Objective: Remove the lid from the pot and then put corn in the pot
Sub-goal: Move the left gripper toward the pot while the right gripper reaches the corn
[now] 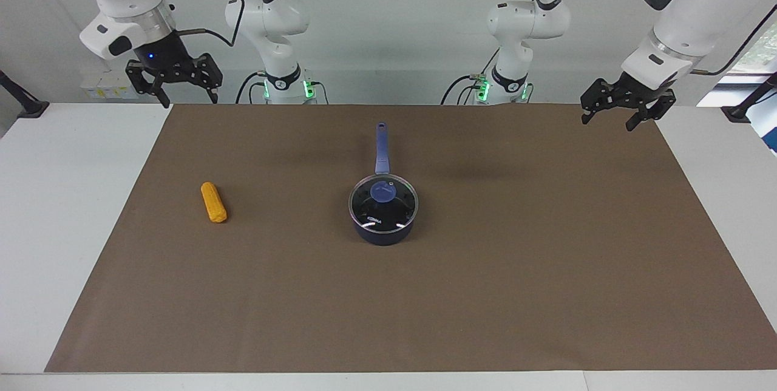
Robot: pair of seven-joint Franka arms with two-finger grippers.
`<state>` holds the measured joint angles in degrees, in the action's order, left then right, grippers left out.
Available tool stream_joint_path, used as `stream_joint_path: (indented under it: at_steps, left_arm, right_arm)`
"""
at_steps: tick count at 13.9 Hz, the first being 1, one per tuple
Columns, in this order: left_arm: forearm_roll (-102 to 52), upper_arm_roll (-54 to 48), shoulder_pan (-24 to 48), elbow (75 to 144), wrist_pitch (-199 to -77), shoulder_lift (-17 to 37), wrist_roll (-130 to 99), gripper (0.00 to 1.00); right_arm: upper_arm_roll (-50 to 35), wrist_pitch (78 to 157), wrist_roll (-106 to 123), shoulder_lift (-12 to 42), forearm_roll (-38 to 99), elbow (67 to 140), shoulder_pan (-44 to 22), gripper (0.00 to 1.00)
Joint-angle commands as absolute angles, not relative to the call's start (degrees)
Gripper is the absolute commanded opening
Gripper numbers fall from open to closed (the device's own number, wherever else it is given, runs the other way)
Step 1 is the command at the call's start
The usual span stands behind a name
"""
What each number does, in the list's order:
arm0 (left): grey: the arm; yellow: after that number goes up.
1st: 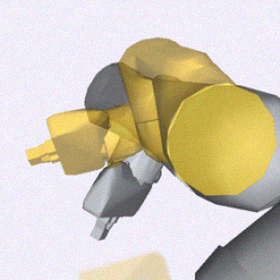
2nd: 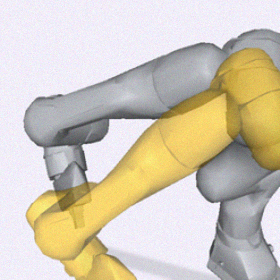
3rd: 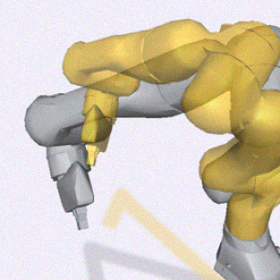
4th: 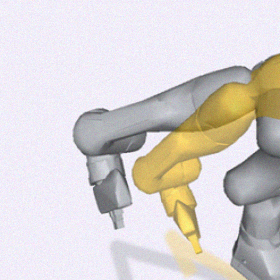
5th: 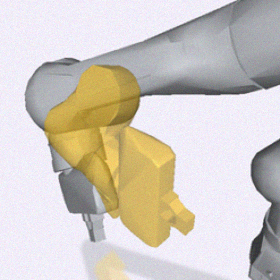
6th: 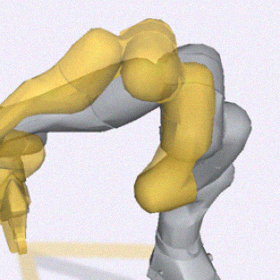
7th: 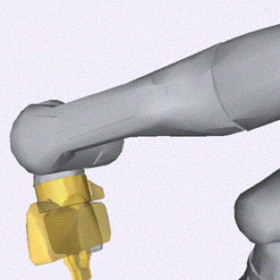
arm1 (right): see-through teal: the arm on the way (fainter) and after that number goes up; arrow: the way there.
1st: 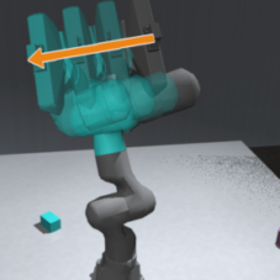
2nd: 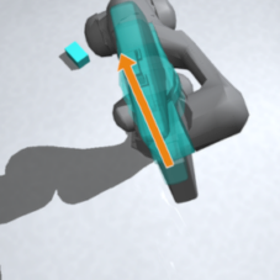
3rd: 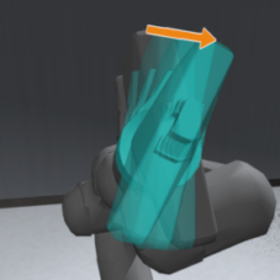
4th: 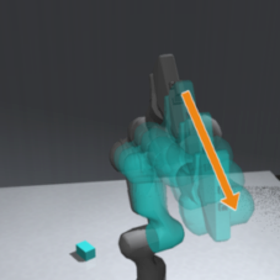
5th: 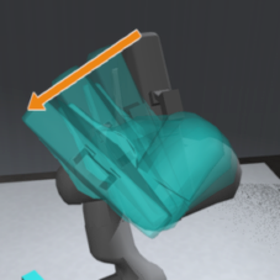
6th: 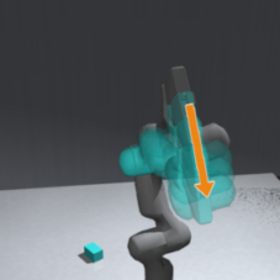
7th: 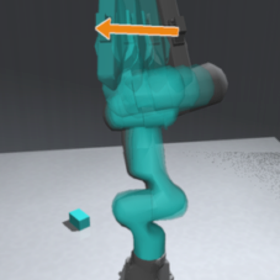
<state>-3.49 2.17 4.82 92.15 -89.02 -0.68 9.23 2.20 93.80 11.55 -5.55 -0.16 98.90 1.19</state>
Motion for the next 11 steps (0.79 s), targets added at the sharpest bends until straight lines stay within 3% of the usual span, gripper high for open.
stream_joint_path:
  at_steps: [1, 5, 11]
  left_arm:
    - [-3.87, 2.72, 9.03, 94.13, -90.18, -2.28, 4.94, 1.0]
    - [-3.87, 2.72, 15.71, 94.48, -93.32, -0.27, -2.36, 1.0]
    - [-3.87, 2.72, 24.77, 94.75, -101.06, 4.83, -13.08, 1.0]
  right_arm:
    - [1.85, 101.66, 17.12, -3.44, -0.7, 104.4, 2.02, 1.0]
    - [1.85, 110.18, 29.4, 6.13, -0.79, 106.95, 3.95, 1.0]
    - [1.93, 124.78, 46.75, 10.1, -0.79, 116.44, 7.73, 1.0]
